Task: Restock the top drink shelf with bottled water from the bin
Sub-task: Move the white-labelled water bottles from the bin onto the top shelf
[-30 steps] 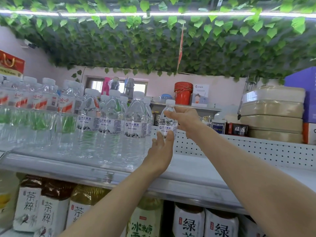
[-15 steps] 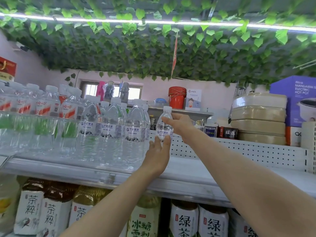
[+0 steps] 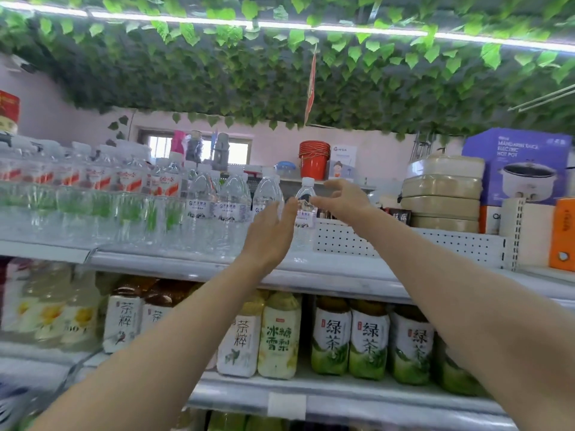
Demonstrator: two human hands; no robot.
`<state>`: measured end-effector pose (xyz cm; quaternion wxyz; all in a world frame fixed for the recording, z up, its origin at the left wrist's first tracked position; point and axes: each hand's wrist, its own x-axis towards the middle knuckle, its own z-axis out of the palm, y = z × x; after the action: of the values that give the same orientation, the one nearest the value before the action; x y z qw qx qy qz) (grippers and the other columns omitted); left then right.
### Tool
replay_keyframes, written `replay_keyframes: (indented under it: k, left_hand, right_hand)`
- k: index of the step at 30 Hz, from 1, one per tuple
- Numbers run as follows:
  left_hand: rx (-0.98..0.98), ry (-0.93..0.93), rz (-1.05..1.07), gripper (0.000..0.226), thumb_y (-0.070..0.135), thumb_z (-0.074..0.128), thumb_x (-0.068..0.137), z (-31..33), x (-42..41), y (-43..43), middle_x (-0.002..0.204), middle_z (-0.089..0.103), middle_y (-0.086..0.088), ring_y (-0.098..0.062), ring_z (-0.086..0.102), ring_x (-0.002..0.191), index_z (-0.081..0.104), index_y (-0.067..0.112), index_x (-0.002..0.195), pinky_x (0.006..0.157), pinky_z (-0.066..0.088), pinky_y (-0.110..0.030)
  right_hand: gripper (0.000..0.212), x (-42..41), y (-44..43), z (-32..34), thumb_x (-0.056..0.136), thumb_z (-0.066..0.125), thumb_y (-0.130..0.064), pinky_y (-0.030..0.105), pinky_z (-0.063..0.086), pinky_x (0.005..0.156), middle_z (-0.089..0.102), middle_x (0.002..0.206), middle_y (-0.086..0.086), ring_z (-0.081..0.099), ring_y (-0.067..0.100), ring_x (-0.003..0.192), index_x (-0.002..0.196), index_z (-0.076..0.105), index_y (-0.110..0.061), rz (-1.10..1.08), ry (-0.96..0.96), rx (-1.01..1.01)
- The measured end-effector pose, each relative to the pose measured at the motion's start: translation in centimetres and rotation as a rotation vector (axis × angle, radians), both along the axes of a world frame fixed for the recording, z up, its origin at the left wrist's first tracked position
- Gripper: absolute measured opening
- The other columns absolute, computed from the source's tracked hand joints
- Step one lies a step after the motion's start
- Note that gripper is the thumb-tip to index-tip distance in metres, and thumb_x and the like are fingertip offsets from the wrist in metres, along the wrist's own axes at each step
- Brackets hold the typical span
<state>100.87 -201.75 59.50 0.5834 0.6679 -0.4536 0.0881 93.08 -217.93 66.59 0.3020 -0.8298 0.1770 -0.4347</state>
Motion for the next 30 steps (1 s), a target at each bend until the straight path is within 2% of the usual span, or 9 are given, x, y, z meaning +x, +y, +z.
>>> replay_keyframes:
  k: [5,8,11,16,19,21,25,28,30]
  left_hand:
    - [0.043,-0.032,0.136,0.074,0.065,0.039,0.096,-1.5,-0.4,5.0,0.158,0.033,-0.005,-0.026,0.029,0.146,0.032,0.019,0.154,0.118,0.027,-0.048]
    - [0.113,-0.030,0.217,0.074,0.064,0.046,0.094,-3.7,-0.6,7.6,0.156,0.036,-0.008,-0.030,0.032,0.143,0.034,0.020,0.152,0.114,0.032,-0.050]
    - [0.200,-0.031,0.272,0.070,0.061,0.051,0.093,-6.8,-0.8,9.8,0.151,0.039,-0.010,-0.031,0.034,0.140,0.038,0.022,0.149,0.109,0.036,-0.048]
    - [0.310,-0.067,0.344,0.063,0.060,0.058,0.089,-13.9,-1.8,12.7,0.145,0.044,-0.008,-0.027,0.039,0.134,0.047,0.026,0.141,0.099,0.039,-0.038]
    - [0.376,-0.057,0.339,0.062,0.059,0.060,0.089,-18.4,-2.3,13.9,0.145,0.045,-0.005,-0.026,0.037,0.135,0.049,0.027,0.140,0.104,0.039,-0.043]
    - [0.436,-0.019,0.327,0.060,0.056,0.062,0.088,-21.4,-2.5,14.6,0.142,0.048,-0.006,-0.027,0.039,0.133,0.050,0.027,0.139,0.103,0.042,-0.044]
    - [0.569,0.026,0.347,0.059,0.054,0.064,0.088,-27.7,-2.7,15.6,0.137,0.052,-0.008,-0.031,0.044,0.129,0.051,0.025,0.138,0.099,0.046,-0.044]
    - [0.657,0.086,0.320,0.061,0.052,0.064,0.089,-33.1,-2.5,16.3,0.139,0.050,-0.009,-0.031,0.042,0.129,0.049,0.023,0.140,0.099,0.045,-0.044]
    - [0.723,0.144,0.301,0.061,0.049,0.065,0.090,-36.9,-2.3,16.8,0.139,0.048,-0.012,-0.033,0.042,0.130,0.049,0.021,0.141,0.101,0.044,-0.043]
  right_hand:
    - [0.070,-3.5,4.8,-1.9,0.081,0.085,-0.038,0.037,0.046,0.099,0.056,0.138,-0.001,0.054,0.020,0.118,0.142,0.052,-0.025,-0.102,0.092,-0.106]
    - [0.072,-5.1,7.3,-4.5,0.082,0.084,-0.039,0.031,0.039,0.098,0.051,0.148,0.004,0.050,0.024,0.131,0.143,0.050,-0.025,-0.159,0.198,-0.185]
    - [0.074,-6.3,9.5,-8.0,0.083,0.083,-0.038,0.031,0.037,0.099,0.050,0.149,0.004,0.047,0.024,0.136,0.145,0.047,-0.022,-0.161,0.297,-0.173]
    - [0.077,-7.8,12.1,-15.9,0.083,0.083,-0.039,0.033,0.046,0.095,0.050,0.148,0.006,0.053,0.025,0.128,0.147,0.044,-0.023,-0.140,0.456,-0.099]
    - [0.078,-8.2,13.2,-21.3,0.082,0.083,-0.037,0.032,0.044,0.095,0.050,0.148,0.008,0.052,0.027,0.131,0.149,0.045,-0.022,-0.151,0.549,-0.079]
    - [0.077,-8.3,13.7,-24.8,0.083,0.083,-0.036,0.036,0.045,0.098,0.050,0.148,0.009,0.051,0.029,0.131,0.149,0.046,-0.023,-0.141,0.606,-0.044]
    - [0.071,-8.4,13.9,-32.0,0.085,0.081,-0.035,0.033,0.047,0.091,0.052,0.146,0.010,0.054,0.029,0.127,0.146,0.048,-0.022,-0.096,0.709,0.046]
    - [0.071,-8.1,13.9,-37.4,0.085,0.080,-0.034,0.036,0.044,0.101,0.050,0.149,0.013,0.046,0.030,0.136,0.147,0.047,-0.020,-0.055,0.821,0.083]
    - [0.073,-8.0,13.7,-41.1,0.085,0.081,-0.034,0.034,0.043,0.102,0.049,0.152,0.010,0.046,0.029,0.137,0.147,0.048,-0.019,-0.023,0.882,0.132]
